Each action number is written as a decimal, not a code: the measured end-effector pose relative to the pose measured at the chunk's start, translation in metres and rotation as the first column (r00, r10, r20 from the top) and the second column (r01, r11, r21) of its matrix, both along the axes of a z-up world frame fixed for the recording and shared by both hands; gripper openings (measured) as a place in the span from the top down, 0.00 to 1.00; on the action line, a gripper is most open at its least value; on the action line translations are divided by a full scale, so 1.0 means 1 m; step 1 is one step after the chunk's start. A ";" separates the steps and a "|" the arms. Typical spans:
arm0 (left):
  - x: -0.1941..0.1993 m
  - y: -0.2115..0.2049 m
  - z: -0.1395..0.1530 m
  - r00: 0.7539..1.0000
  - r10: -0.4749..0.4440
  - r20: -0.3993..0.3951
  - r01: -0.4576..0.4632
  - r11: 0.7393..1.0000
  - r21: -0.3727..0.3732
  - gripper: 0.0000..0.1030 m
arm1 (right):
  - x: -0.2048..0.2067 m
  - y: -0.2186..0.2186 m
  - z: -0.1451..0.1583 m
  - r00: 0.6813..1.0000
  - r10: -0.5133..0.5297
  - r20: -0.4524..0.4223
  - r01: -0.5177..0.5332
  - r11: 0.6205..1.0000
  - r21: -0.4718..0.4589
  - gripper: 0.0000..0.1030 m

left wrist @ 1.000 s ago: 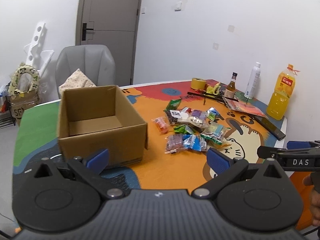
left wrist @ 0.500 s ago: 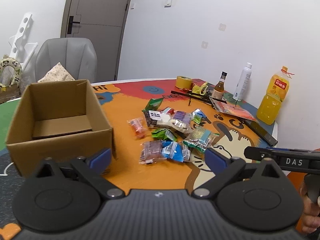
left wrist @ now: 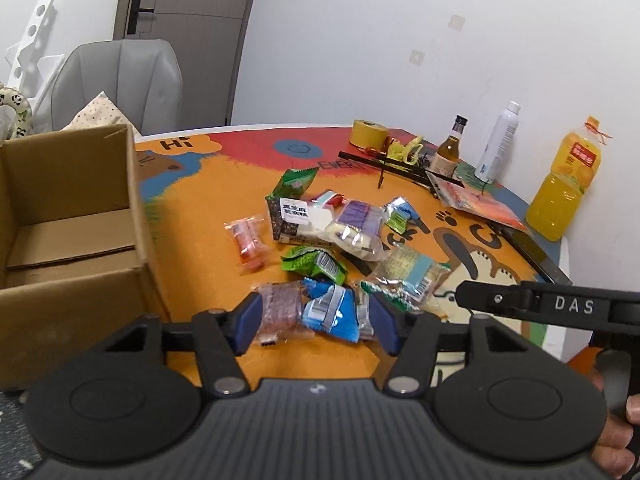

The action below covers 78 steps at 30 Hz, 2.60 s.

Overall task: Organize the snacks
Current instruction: 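Grasp the pink wrapped snack with the left gripper while the right gripper grasps a biscuit pack, then carry both snacks to the cardboard box and open both grippers to drop them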

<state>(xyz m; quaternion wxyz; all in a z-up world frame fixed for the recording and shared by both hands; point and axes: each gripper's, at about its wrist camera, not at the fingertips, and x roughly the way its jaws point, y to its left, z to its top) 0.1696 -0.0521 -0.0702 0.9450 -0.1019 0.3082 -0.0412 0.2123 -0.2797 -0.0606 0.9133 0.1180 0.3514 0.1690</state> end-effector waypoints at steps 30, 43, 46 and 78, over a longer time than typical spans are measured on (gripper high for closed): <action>0.035 0.004 -0.038 0.993 0.083 -0.080 -0.083 0.997 -0.006 0.68 | 0.048 0.010 -0.025 1.000 0.010 -0.021 -0.008 0.997 0.077 0.73; 0.024 -0.001 -0.010 1.000 -0.024 -0.020 0.023 0.999 -0.026 0.71 | 0.022 0.008 -0.003 0.995 -0.053 0.079 0.045 0.994 0.100 0.85; 0.022 0.001 -0.001 0.999 -0.036 0.003 0.036 0.999 -0.031 0.71 | 0.017 0.007 0.000 0.994 -0.063 0.089 0.053 0.992 0.112 0.85; -0.014 0.128 0.078 0.984 0.087 0.154 -0.085 0.996 -0.019 0.71 | -0.005 0.127 0.053 0.963 0.084 0.258 -0.118 0.985 0.122 0.85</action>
